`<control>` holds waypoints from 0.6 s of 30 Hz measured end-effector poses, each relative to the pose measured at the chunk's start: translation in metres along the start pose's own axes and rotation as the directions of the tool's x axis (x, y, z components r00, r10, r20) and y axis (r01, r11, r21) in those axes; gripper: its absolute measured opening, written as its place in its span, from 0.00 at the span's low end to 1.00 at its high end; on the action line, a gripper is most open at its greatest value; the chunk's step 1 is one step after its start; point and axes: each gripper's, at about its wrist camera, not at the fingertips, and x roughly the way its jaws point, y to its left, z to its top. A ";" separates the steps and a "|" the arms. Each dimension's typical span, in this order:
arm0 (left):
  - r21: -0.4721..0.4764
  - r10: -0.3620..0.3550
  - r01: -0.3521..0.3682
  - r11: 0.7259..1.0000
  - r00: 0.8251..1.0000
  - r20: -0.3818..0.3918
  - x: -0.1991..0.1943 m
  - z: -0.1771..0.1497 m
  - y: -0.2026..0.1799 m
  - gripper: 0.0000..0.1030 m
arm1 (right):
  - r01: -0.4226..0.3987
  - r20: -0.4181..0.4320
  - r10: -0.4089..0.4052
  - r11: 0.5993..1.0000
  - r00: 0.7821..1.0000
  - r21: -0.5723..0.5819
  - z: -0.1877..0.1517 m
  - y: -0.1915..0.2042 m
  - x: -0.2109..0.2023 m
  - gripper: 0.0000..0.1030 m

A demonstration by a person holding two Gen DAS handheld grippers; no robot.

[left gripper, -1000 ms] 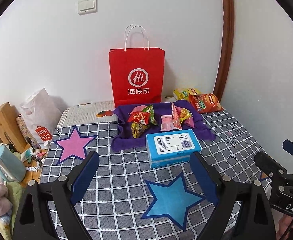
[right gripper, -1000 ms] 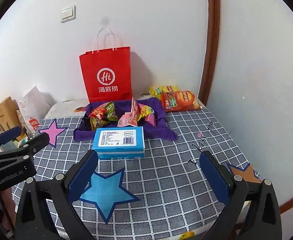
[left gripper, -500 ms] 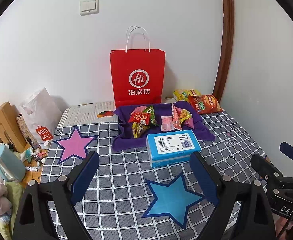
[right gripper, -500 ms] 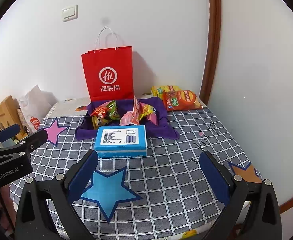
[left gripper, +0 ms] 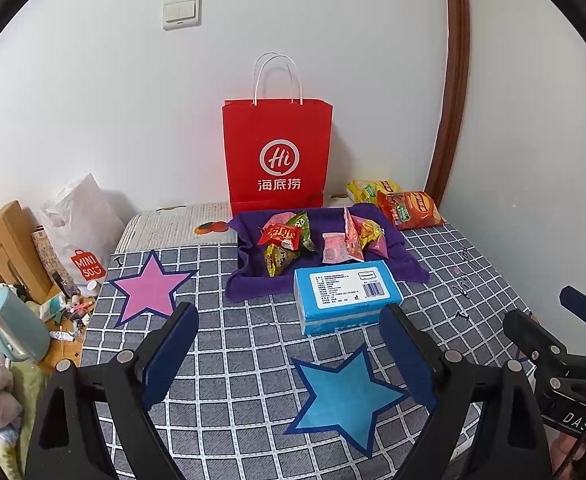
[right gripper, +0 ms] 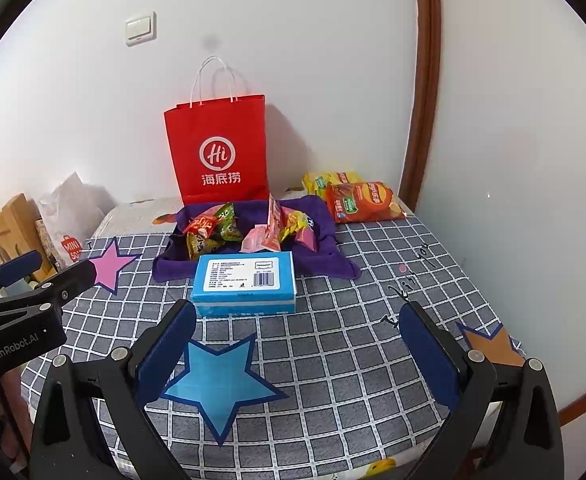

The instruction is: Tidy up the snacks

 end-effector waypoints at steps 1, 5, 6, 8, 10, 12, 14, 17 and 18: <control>0.000 0.000 0.000 1.000 1.000 -0.001 0.000 0.000 0.000 0.89 | -0.001 0.000 0.001 1.000 1.000 -0.001 0.000 0.000 0.000 0.97; 0.000 -0.001 0.001 1.000 1.000 -0.001 0.000 0.000 0.001 0.89 | -0.003 0.002 0.003 1.000 1.000 0.000 0.001 0.001 -0.001 0.97; -0.002 -0.001 0.001 1.000 1.000 -0.002 0.000 0.000 0.001 0.89 | -0.003 0.002 0.003 1.000 1.000 0.000 0.001 0.001 -0.001 0.97; -0.004 -0.002 0.002 1.000 1.000 -0.003 0.001 -0.001 0.003 0.89 | -0.002 0.003 0.002 1.000 1.000 -0.002 0.000 0.001 -0.001 0.97; -0.005 -0.001 0.001 1.000 1.000 -0.005 0.001 -0.001 0.003 0.89 | -0.001 0.003 0.001 1.000 1.000 0.000 0.000 0.000 -0.001 0.97; -0.007 -0.001 0.001 1.000 1.000 -0.005 0.002 -0.001 0.003 0.89 | -0.003 0.003 0.003 1.000 1.000 -0.001 0.000 0.000 -0.001 0.97; -0.008 -0.003 0.003 1.000 1.000 -0.006 0.002 -0.001 0.003 0.89 | -0.002 0.004 0.002 1.000 1.000 -0.002 0.000 0.000 -0.001 0.97; -0.007 -0.003 0.003 1.000 1.000 -0.006 0.002 -0.002 0.003 0.89 | -0.003 0.007 0.003 1.000 1.000 0.000 0.000 0.000 -0.002 0.97; -0.007 -0.003 0.003 1.000 1.000 -0.007 0.002 -0.002 0.002 0.89 | -0.003 0.007 0.003 1.000 1.000 0.000 0.000 0.000 -0.003 0.97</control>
